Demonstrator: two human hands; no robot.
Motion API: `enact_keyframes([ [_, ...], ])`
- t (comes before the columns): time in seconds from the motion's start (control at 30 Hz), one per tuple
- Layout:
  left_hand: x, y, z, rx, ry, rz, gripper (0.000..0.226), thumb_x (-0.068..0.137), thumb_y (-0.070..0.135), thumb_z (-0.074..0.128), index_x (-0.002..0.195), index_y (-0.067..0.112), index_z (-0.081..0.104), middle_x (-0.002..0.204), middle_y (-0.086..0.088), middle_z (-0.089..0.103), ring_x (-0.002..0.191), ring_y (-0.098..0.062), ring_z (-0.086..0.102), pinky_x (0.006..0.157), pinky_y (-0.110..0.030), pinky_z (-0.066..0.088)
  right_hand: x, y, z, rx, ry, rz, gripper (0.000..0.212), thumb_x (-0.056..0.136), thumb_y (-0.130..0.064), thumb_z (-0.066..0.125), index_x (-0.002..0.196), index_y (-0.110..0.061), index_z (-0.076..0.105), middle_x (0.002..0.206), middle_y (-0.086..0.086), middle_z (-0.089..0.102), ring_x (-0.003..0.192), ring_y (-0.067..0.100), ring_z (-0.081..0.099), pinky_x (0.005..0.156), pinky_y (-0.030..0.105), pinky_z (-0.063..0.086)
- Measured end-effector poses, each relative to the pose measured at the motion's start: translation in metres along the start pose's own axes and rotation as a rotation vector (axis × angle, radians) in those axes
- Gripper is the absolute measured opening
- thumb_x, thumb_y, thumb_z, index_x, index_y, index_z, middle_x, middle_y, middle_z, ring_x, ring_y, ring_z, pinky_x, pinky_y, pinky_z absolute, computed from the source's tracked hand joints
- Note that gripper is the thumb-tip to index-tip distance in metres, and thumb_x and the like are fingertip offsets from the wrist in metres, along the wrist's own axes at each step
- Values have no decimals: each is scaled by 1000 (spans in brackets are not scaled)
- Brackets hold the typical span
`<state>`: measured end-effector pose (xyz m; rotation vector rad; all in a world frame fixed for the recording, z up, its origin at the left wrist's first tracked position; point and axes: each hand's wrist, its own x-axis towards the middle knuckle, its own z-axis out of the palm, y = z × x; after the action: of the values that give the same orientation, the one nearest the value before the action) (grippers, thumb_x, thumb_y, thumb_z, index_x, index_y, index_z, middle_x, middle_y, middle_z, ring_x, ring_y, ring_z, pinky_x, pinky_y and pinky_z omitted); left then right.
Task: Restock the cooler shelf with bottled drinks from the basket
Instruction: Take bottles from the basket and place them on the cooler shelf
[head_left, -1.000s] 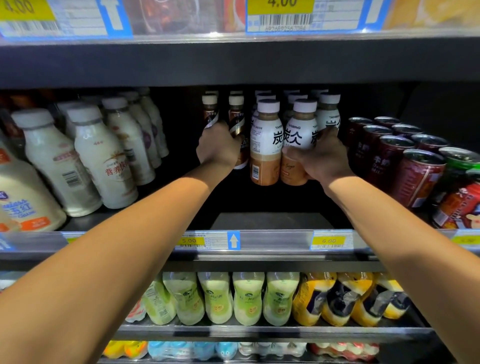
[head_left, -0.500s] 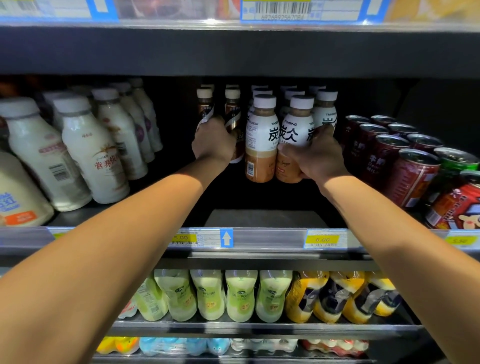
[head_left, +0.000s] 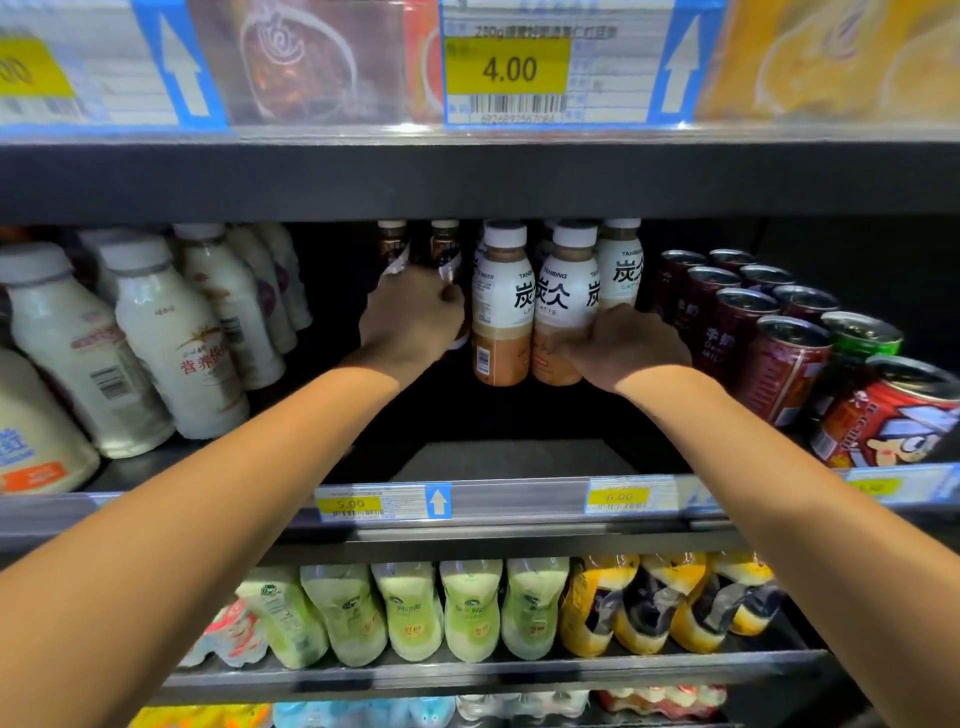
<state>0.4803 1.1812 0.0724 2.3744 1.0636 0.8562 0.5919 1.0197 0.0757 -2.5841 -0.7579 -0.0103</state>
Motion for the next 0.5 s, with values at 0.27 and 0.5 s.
enact_keyframes([
  [0.27,-83,54,-32,325,-216,297,22,93,37,48,93,17,60,90,-4,57,92,-35,60,74,-32,43,-71,17,-35,-440,197,-144,30,96,-31,50,115,-11,62,115,12,65,107,34,61,76,34,39],
  [0.5,-153,108,-36,299,-180,762,31,101,46,33,78,26,37,74,7,38,70,-20,41,60,-32,34,-147,74,-72,-586,412,-58,34,57,-14,86,45,-14,53,47,9,54,41,30,53,49,28,22],
])
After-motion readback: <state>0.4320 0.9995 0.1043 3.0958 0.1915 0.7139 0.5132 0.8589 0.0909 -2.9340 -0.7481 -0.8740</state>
